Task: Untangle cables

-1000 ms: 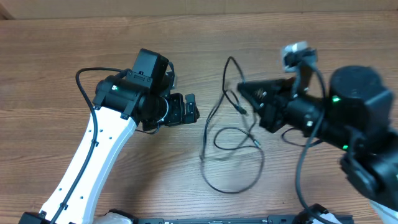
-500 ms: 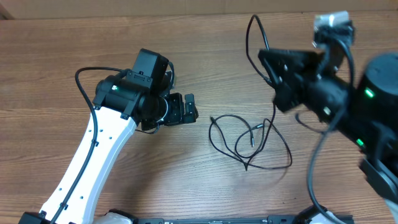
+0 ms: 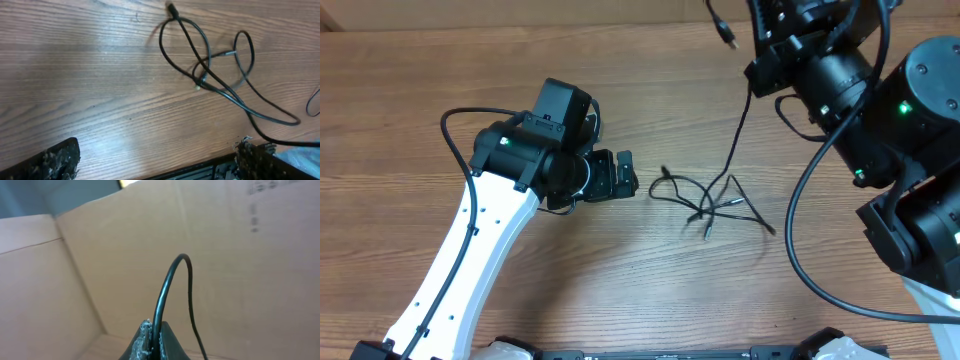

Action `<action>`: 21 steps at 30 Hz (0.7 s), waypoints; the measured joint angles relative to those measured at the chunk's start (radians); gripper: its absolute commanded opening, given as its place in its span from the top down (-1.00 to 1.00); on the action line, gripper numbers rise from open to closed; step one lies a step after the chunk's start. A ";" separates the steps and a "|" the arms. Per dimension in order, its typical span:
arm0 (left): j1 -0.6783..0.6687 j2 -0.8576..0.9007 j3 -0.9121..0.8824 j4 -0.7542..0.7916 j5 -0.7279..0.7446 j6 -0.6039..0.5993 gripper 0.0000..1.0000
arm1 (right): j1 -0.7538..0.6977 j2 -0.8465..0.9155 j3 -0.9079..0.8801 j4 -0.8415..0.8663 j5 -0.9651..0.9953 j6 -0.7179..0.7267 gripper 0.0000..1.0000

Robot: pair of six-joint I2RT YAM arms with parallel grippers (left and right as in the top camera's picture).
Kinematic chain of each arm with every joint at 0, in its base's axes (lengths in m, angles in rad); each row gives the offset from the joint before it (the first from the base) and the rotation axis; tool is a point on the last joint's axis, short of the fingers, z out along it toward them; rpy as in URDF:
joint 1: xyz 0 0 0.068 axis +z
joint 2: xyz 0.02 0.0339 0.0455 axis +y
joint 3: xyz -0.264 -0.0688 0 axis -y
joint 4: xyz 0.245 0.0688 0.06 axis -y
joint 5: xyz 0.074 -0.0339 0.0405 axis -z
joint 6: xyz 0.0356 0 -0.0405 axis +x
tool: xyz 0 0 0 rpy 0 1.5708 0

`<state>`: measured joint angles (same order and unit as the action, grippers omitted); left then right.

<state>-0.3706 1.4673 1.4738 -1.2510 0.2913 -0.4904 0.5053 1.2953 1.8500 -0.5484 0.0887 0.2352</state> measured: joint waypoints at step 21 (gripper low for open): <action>-0.364 0.000 -0.130 0.340 -0.055 -0.028 -0.99 | 0.000 0.000 0.000 -0.100 0.188 -0.001 0.92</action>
<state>-0.7345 1.4677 1.3434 -0.9112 0.2363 -0.5186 0.5053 1.2953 1.8496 -0.6487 0.2771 0.2344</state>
